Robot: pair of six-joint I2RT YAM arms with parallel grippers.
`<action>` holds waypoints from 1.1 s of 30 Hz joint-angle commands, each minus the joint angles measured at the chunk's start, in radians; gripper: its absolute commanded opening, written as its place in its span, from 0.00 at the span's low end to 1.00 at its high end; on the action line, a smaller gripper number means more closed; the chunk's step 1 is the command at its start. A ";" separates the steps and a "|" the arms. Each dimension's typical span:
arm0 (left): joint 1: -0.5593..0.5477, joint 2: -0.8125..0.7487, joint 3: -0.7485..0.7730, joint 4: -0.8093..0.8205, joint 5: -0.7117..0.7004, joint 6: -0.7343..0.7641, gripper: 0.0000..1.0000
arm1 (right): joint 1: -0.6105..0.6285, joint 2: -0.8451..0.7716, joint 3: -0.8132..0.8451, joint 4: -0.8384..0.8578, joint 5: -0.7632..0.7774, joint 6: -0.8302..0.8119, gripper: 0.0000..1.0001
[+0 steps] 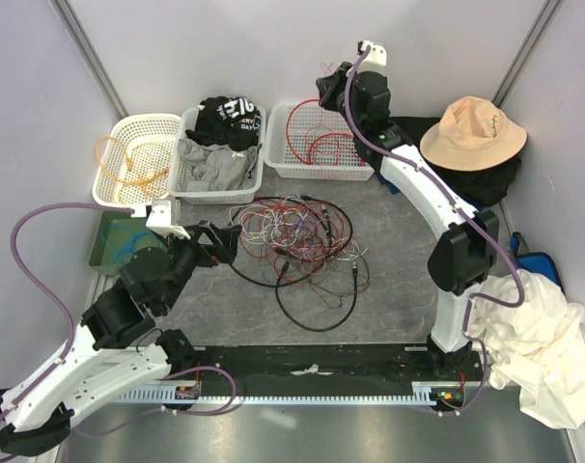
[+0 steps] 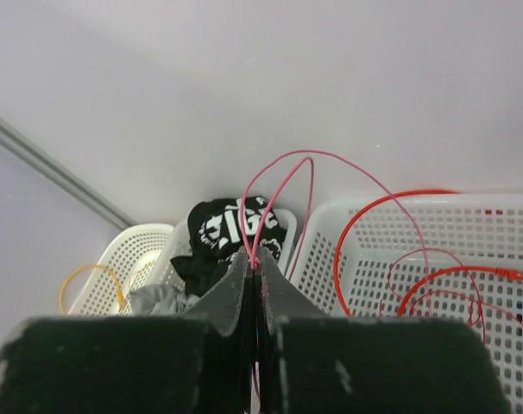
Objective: Untangle the cables
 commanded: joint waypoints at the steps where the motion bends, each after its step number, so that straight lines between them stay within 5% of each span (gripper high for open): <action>1: 0.002 -0.033 -0.031 -0.004 -0.050 -0.033 1.00 | -0.045 0.099 0.168 -0.024 -0.010 0.011 0.00; 18: 0.002 -0.066 -0.099 -0.026 -0.066 -0.073 1.00 | -0.086 0.238 0.470 -0.024 -0.004 -0.075 0.00; 33: 0.002 -0.064 -0.096 -0.026 -0.066 -0.073 1.00 | -0.084 0.049 0.289 0.223 -0.157 -0.009 0.00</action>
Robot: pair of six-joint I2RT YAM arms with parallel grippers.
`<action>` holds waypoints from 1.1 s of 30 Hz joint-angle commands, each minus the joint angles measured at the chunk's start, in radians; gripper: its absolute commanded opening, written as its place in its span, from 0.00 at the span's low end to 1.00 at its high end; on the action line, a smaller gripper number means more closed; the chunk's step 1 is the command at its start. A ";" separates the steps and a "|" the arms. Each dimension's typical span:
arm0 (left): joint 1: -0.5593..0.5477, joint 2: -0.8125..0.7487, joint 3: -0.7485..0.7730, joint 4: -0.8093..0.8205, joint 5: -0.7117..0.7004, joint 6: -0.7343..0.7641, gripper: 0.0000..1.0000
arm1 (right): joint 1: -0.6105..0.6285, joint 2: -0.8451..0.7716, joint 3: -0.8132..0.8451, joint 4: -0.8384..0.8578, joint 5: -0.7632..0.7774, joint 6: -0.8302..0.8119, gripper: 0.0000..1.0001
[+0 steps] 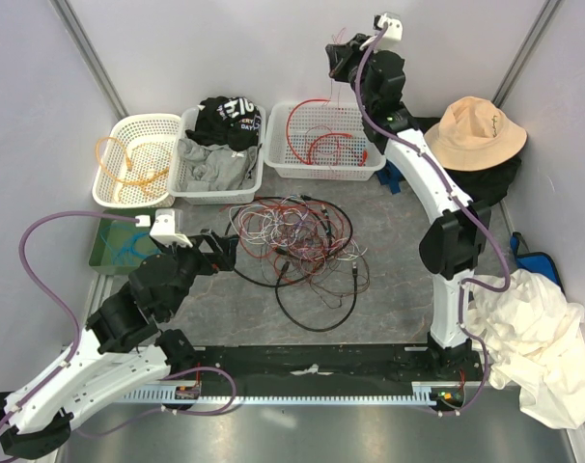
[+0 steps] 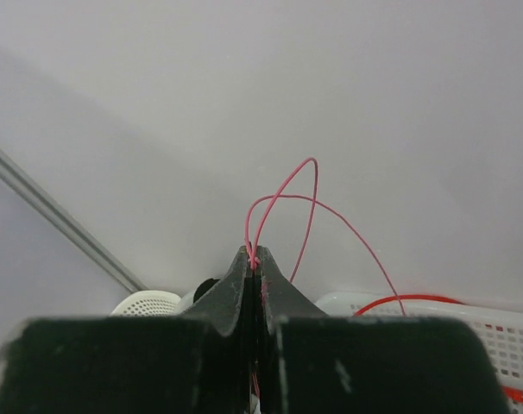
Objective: Untangle the cables
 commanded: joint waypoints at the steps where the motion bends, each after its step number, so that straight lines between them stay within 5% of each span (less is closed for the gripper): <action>1: 0.002 0.002 0.007 0.019 -0.024 -0.033 1.00 | 0.003 -0.139 0.015 0.136 -0.070 0.031 0.00; 14: 0.002 0.020 0.002 0.021 -0.008 -0.051 1.00 | 0.006 -0.235 -0.008 0.116 -0.114 0.009 0.00; 27: 0.002 0.035 -0.002 0.027 -0.020 -0.050 0.99 | -0.012 0.014 0.081 0.091 -0.007 -0.045 0.00; 33: 0.002 0.035 -0.005 0.025 -0.008 -0.050 0.99 | -0.012 0.074 -0.027 0.102 0.010 -0.029 0.00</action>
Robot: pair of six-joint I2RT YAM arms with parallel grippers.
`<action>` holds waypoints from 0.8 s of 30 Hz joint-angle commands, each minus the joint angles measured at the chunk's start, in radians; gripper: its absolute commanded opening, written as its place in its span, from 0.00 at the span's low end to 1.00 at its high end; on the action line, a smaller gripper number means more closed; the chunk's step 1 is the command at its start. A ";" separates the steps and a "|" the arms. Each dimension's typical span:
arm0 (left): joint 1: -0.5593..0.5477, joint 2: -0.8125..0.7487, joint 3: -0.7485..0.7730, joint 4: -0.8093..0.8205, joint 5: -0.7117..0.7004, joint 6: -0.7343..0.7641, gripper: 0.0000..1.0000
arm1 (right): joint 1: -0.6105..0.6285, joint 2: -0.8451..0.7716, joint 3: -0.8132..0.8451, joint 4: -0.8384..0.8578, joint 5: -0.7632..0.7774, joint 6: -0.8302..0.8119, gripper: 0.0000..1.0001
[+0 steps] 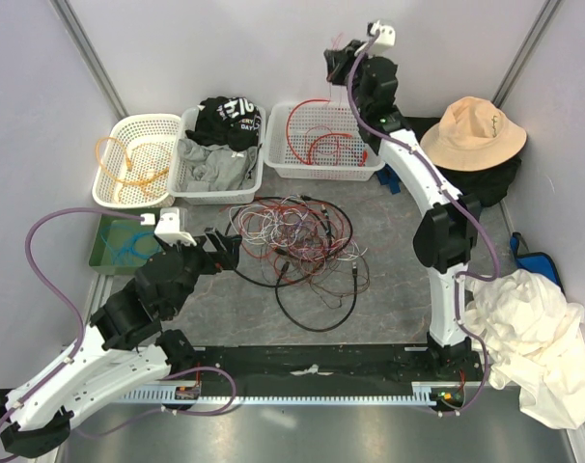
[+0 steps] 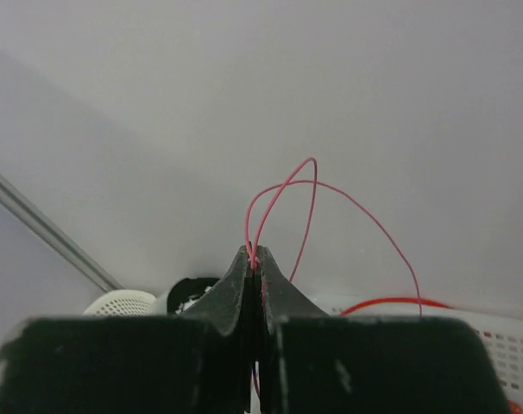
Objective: Untangle the cables
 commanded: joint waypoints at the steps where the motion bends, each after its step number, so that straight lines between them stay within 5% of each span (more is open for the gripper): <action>1: 0.002 0.008 -0.004 0.026 -0.007 -0.028 0.99 | -0.003 0.012 -0.056 0.005 0.030 -0.003 0.00; 2: 0.002 0.010 -0.005 0.026 -0.007 -0.029 0.99 | -0.003 0.040 -0.044 -0.033 0.036 -0.003 0.00; 6: 0.002 0.033 0.002 0.026 0.010 -0.034 1.00 | -0.001 0.095 0.054 -0.226 0.056 -0.030 0.71; 9: 0.002 0.040 0.007 0.026 0.020 -0.046 1.00 | 0.011 0.020 -0.059 -0.226 0.101 -0.046 0.88; 15: 0.003 0.037 0.005 0.030 0.054 -0.086 1.00 | 0.049 -0.205 -0.374 -0.196 0.156 -0.013 0.96; 24: 0.002 0.022 -0.044 0.052 0.137 -0.169 0.99 | 0.255 -0.486 -0.928 -0.076 0.121 0.005 0.82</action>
